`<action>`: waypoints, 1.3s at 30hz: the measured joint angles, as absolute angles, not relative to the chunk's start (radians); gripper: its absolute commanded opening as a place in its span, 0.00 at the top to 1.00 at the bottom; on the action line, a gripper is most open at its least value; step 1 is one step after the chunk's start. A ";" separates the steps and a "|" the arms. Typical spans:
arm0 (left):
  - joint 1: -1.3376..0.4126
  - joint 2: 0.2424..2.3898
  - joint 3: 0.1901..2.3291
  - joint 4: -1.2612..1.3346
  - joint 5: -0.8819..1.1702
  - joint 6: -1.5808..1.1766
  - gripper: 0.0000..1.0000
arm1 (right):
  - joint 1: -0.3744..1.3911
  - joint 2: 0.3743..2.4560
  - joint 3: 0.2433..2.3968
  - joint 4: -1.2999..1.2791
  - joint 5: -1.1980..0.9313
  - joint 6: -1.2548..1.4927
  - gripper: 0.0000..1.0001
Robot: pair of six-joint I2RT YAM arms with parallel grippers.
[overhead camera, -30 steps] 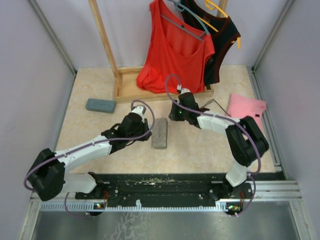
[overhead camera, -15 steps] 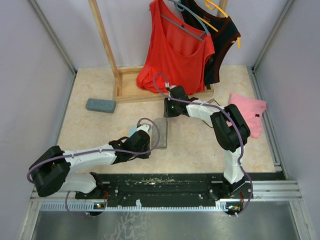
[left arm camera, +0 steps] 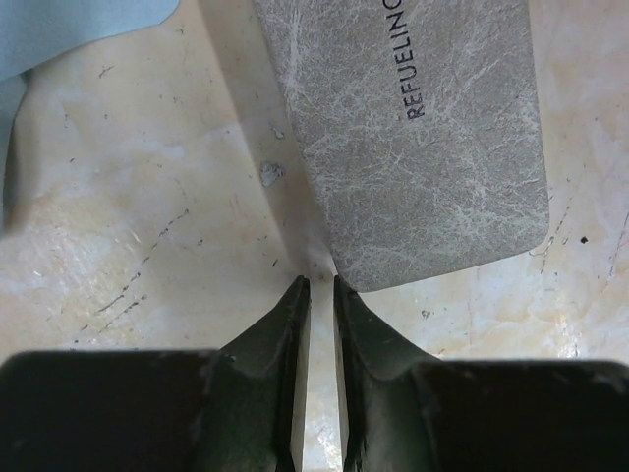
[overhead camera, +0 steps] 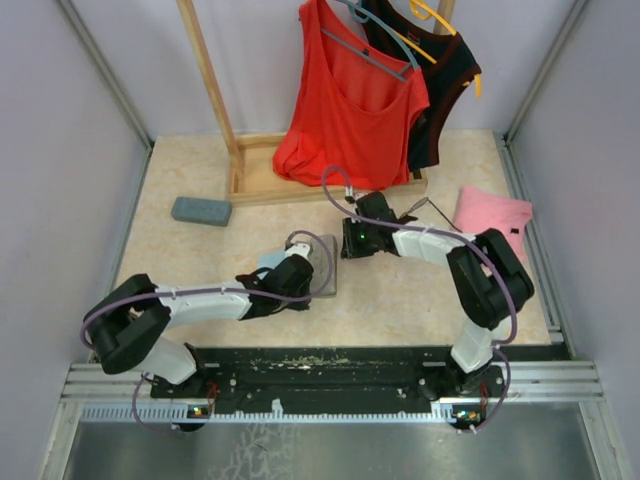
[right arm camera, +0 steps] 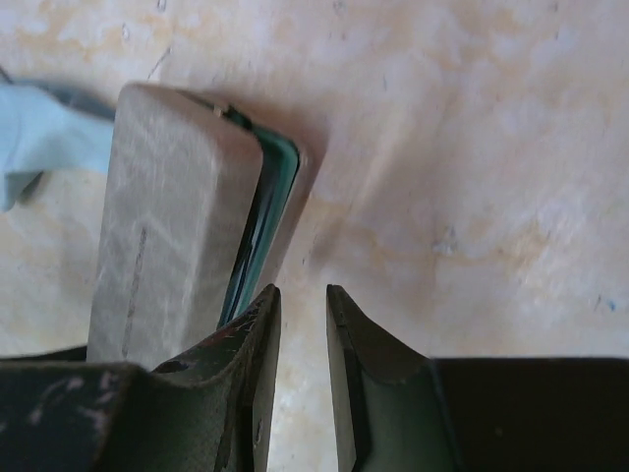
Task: Organize the sunglasses
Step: Adjust the sunglasses case at the center of the board.
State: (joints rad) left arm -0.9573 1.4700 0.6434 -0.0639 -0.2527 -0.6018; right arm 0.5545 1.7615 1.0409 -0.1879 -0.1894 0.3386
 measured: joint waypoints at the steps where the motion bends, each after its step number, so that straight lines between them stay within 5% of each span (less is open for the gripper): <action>1: -0.956 1.472 0.645 -0.063 -0.254 -0.601 0.78 | 0.554 1.739 1.019 -0.187 -0.194 0.342 0.74; 11: -0.914 1.455 0.636 -0.071 -0.249 -0.598 0.79 | 0.554 1.583 0.935 -0.197 -0.117 0.361 0.74; 23: -1.019 1.444 0.604 -0.023 -0.232 -0.637 0.79 | 0.554 1.922 1.362 -0.255 -0.092 0.303 0.72; 39: -0.990 1.483 0.636 -0.015 -0.253 -0.650 0.78 | 0.560 1.969 1.379 -0.341 -0.150 0.227 0.73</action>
